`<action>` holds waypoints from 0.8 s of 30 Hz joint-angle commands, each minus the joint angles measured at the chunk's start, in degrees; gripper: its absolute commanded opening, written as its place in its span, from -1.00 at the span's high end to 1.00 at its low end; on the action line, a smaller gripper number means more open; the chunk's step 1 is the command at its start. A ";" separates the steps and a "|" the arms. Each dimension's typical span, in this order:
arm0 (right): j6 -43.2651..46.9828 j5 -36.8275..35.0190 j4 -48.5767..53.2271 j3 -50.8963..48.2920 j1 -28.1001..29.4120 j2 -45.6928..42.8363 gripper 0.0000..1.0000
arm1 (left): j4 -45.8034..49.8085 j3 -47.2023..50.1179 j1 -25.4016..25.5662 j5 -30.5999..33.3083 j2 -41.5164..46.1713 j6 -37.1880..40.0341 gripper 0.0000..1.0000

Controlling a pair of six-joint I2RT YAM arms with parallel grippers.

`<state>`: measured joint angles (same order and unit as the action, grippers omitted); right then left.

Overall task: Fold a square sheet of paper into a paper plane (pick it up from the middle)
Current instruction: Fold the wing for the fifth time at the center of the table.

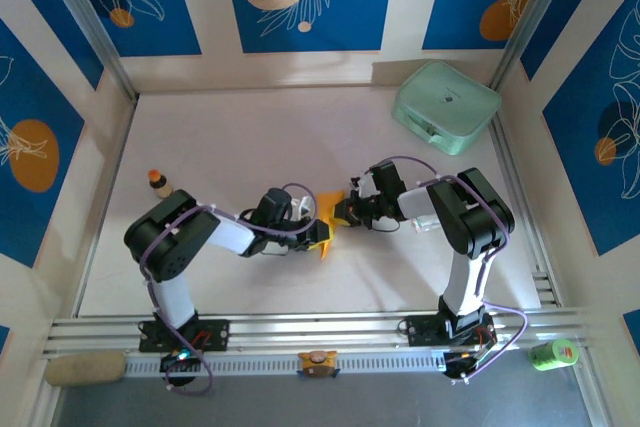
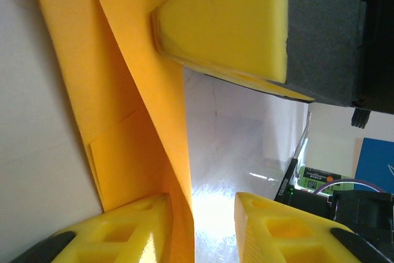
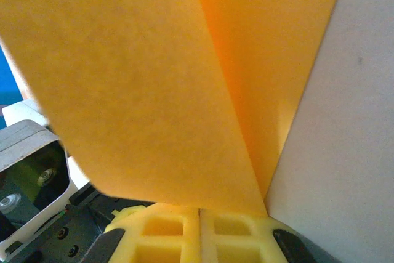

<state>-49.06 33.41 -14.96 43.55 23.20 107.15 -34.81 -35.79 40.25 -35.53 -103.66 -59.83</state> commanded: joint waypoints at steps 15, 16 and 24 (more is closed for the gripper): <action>-0.19 0.87 -0.58 -1.45 0.07 -1.65 0.87 | 15.11 -4.02 -2.05 6.95 -1.55 5.34 1.00; 0.01 0.58 -0.26 -1.55 -0.31 -2.51 0.85 | 15.12 -3.58 -2.04 6.92 -1.46 5.17 1.00; 2.16 0.07 2.06 -3.48 -4.52 -8.67 0.79 | 13.63 0.76 -2.04 7.40 -0.31 2.91 1.00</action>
<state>-48.58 33.19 -14.63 41.19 19.55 100.40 -26.28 -38.04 39.00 -31.77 -103.55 -56.71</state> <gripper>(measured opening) 0.103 0.064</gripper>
